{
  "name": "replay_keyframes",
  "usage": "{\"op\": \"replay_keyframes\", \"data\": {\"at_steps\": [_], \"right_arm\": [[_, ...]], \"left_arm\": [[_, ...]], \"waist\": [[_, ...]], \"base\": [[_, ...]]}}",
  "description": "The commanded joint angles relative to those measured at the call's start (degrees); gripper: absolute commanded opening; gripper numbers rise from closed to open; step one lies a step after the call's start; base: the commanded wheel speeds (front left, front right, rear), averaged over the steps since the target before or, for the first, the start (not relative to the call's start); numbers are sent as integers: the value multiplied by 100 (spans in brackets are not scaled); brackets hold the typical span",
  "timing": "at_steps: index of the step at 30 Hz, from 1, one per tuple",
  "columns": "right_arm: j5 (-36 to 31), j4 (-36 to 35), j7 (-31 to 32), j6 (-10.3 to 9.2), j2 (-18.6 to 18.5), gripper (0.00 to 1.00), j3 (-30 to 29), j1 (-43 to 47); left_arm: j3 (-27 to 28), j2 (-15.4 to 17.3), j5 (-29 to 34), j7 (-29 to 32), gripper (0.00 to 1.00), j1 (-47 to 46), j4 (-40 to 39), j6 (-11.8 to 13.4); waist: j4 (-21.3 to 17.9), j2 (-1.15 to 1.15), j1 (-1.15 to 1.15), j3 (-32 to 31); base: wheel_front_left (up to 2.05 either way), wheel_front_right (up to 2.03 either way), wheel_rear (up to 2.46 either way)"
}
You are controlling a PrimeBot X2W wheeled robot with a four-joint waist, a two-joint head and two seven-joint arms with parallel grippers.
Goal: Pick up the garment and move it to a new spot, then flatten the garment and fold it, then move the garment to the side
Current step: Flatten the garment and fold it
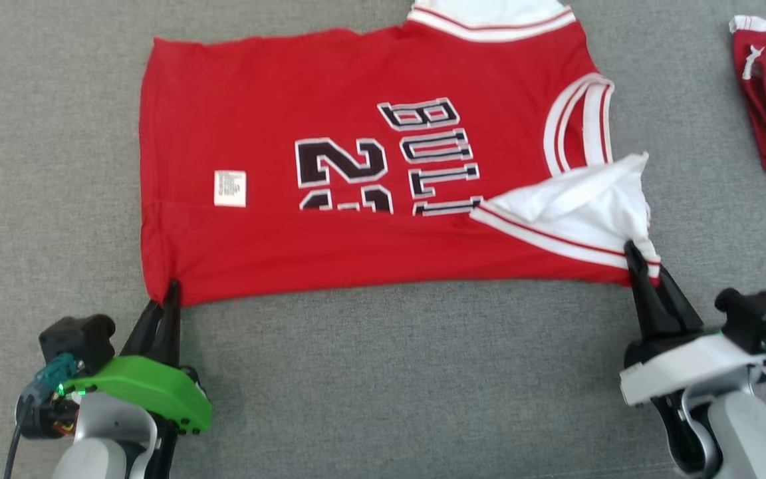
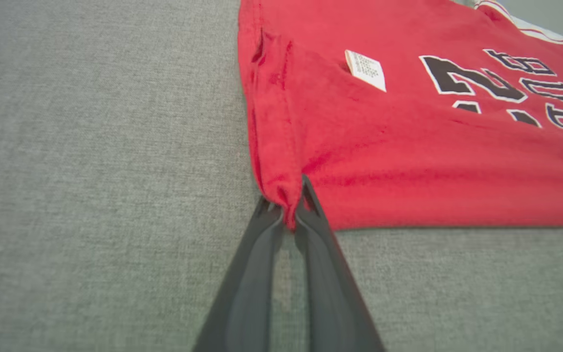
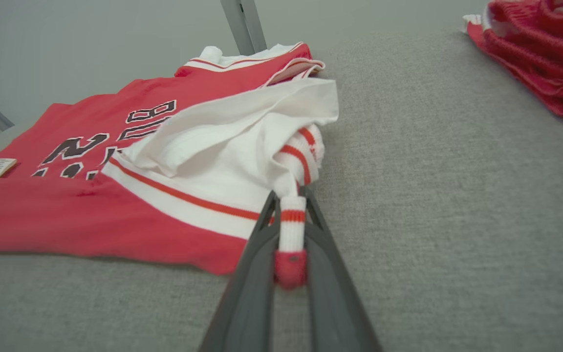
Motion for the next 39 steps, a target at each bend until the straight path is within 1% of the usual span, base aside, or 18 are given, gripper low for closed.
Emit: {"op": "replay_keyframes", "data": {"at_steps": [1,5,7,11,12,13,14,15,17,19,20,22,23,24,28,32,39], "right_arm": [[-9,-117,-15,-10,-21,0,-95,210],[-64,-527,195,-11,68,0,-267,823],[-88,-712,304,-11,143,0,-306,1086],[-49,-844,507,-10,230,0,-339,1490],[-11,-828,558,-10,251,0,-307,1561],[-12,-804,578,-10,247,35,-294,1603],[0,-764,593,-10,250,89,-305,1639],[-11,-738,595,-9,250,100,-293,1642],[-62,-710,482,-8,227,100,-286,1577],[-208,-782,375,-8,223,100,-363,1473],[-252,-840,327,-8,229,100,-418,1407],[-399,-1009,293,-7,264,100,-516,1306],[-553,-1267,328,-7,302,100,-605,1178],[-592,-1415,361,-7,321,100,-645,1113],[-782,-1909,572,-7,362,100,-721,852],[-859,-2235,758,-6,368,100,-741,674],[-854,-2373,883,-6,422,100,-700,615]], "left_arm": [[37,78,-10,82,0,190,-130,69],[58,179,-143,466,0,683,-538,187],[60,175,-241,632,0,938,-706,250],[20,171,-349,889,0,1338,-899,331],[22,128,-386,882,10,1391,-927,347],[10,105,-383,849,44,1427,-924,347],[42,54,-380,724,100,1436,-904,368],[72,-6,-407,627,100,1448,-855,382],[76,20,-201,369,100,1466,-736,434],[121,-86,-91,-50,100,1379,-731,517],[133,-46,115,-322,100,1290,-755,563],[174,-104,261,-768,100,1150,-802,626],[190,-126,445,-1116,100,1050,-851,688],[182,-134,529,-1245,100,976,-887,722],[162,-29,781,-1431,100,759,-1041,794],[94,27,898,-1349,100,613,-1193,849],[44,53,954,-1178,100,571,-1344,923]], "waist": [[15,0,0,-138],[9,0,0,-359],[-7,0,0,-455],[-19,0,0,-612],[-15,0,0,-644],[-11,0,0,-669],[-8,0,0,-685],[-13,0,0,-710],[-26,0,0,-740],[-38,0,0,-772],[-46,0,0,-790],[-59,0,0,-820],[-75,0,0,-850],[-81,0,0,-868],[-143,0,0,-935],[-189,0,0,-957],[-208,0,0,-900]], "base": [[0,0,0],[0,0,0],[0,0,0],[0,0,0],[0,0,0],[0,0,0],[0,0,0],[0,0,0],[0,0,0],[0,0,0],[0,0,0],[0,0,0],[0,0,0],[0,0,0],[0,0,0],[0,0,0],[0,0,0]]}}
